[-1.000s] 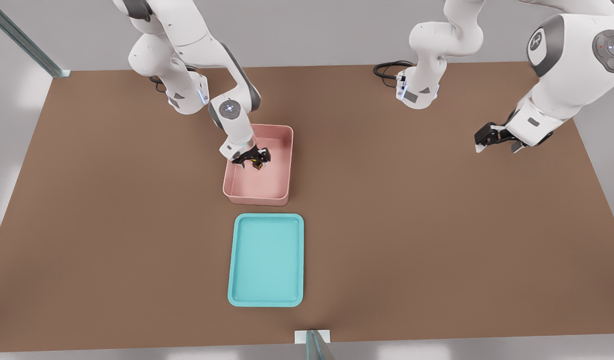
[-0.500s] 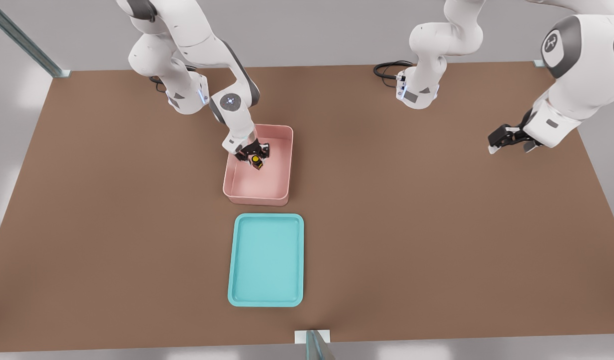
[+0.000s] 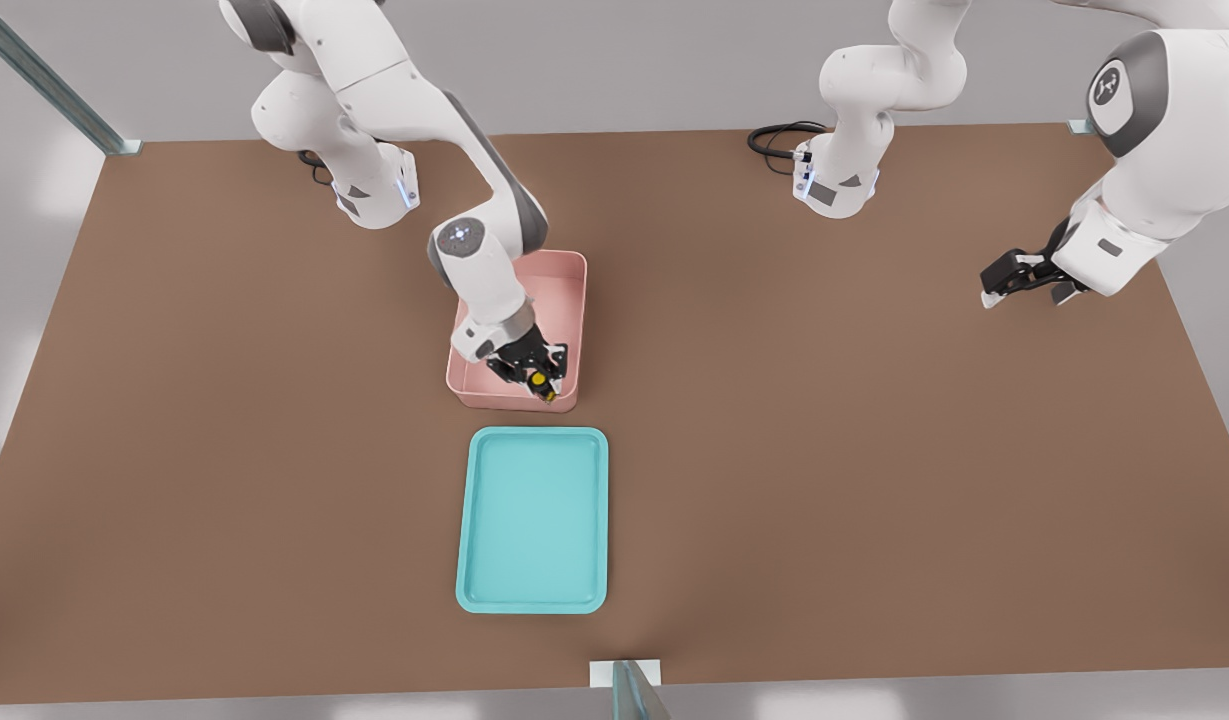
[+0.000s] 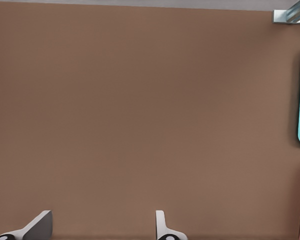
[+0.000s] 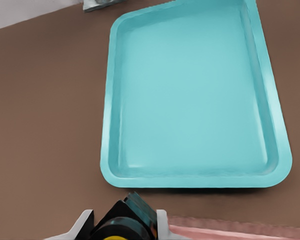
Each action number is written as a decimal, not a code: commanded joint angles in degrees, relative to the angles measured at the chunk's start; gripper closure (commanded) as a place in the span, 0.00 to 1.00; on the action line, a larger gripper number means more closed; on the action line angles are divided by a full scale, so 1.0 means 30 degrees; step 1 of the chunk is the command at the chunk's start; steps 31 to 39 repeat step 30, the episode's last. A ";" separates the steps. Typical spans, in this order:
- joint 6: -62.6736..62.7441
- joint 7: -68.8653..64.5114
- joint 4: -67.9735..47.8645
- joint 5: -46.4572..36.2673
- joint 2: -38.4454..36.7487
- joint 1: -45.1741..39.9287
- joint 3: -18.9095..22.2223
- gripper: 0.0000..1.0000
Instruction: The left arm remains still, and the right arm places the button from the box into the tray
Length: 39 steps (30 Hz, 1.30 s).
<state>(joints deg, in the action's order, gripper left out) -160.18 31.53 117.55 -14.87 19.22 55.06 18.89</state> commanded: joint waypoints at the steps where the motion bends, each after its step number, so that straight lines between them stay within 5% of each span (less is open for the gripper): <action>1: 0.4349 -0.1280 -0.2764 0.0064 0.1620 -0.1331 -0.0057 0.52; 4: 0.4495 -0.4882 -0.8448 -0.3187 0.7040 -0.3353 -0.0145 0.52; 8: 0.4466 -0.6173 -1.3137 -0.3832 1.1230 -0.4585 -0.0174 0.52; 9: 0.4495 -0.6085 -1.3723 -0.3978 1.1553 -0.4672 -0.0174 0.32; 10: 0.5285 -0.5998 -1.4279 -0.4096 1.1671 -0.4789 -0.0204 0.00; 13: 0.7102 -0.6056 -1.5393 -0.4096 1.1700 -0.5112 -0.0174 0.00; 14: 1.1548 -0.5851 -1.6243 -0.3804 1.0414 -0.4849 0.0060 0.00; 16: 2.1718 -0.8131 -1.8294 0.1116 0.5199 -0.5170 0.0381 0.00; 18: 2.4828 -1.6074 -1.8469 0.4166 0.1976 -1.0322 -0.0318 0.00; 19: 2.4798 -1.7068 -1.8440 0.5680 0.0394 -1.5244 -0.5091 0.00; 20: 2.5352 -1.7015 -1.8090 0.7360 -0.0107 -1.5307 -0.5097 0.00; 23: 2.6204 -1.4993 -1.7239 0.5663 0.0362 -1.5893 -0.5097 0.00; 39: 2.5970 -1.3908 -1.7239 0.5572 0.0567 -1.5922 -0.5125 0.00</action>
